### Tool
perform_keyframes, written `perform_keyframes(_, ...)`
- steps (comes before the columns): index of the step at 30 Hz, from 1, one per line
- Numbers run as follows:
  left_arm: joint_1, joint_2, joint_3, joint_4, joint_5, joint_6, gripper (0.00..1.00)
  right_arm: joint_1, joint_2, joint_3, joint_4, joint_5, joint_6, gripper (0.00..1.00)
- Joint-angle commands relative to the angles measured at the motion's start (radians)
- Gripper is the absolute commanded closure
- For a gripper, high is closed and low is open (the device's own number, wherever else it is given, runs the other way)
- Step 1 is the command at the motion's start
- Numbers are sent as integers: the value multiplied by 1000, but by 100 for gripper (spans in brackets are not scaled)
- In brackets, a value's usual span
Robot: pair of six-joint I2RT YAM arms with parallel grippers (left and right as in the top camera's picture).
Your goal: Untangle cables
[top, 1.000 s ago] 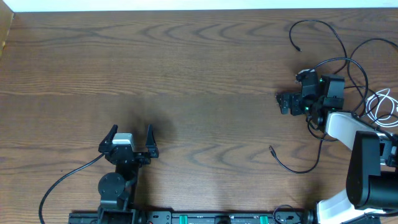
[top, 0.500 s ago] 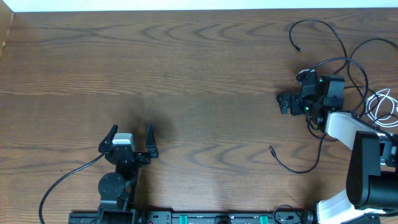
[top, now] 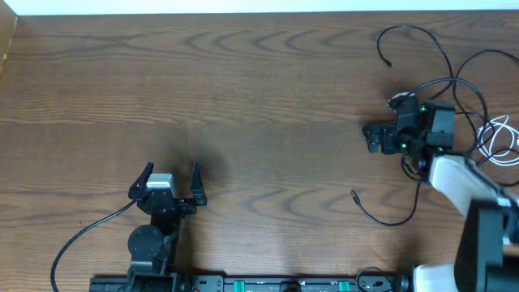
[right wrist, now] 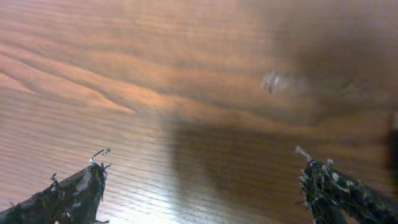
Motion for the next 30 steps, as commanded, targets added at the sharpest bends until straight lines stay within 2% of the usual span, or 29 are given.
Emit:
perform_keyframes(1,0,-5,-11,-49,-27,20,2,4,-144,-52,0,1,-7,1)
perform_keyframes(11,0,-5,-11,-49,-28,20,2,4,-435,-222,-1,1,-7,1)
perform_keyframes(30,0,-5,-11,-49,-27,21,2,4,-661,-458,-34,1,-7,1)
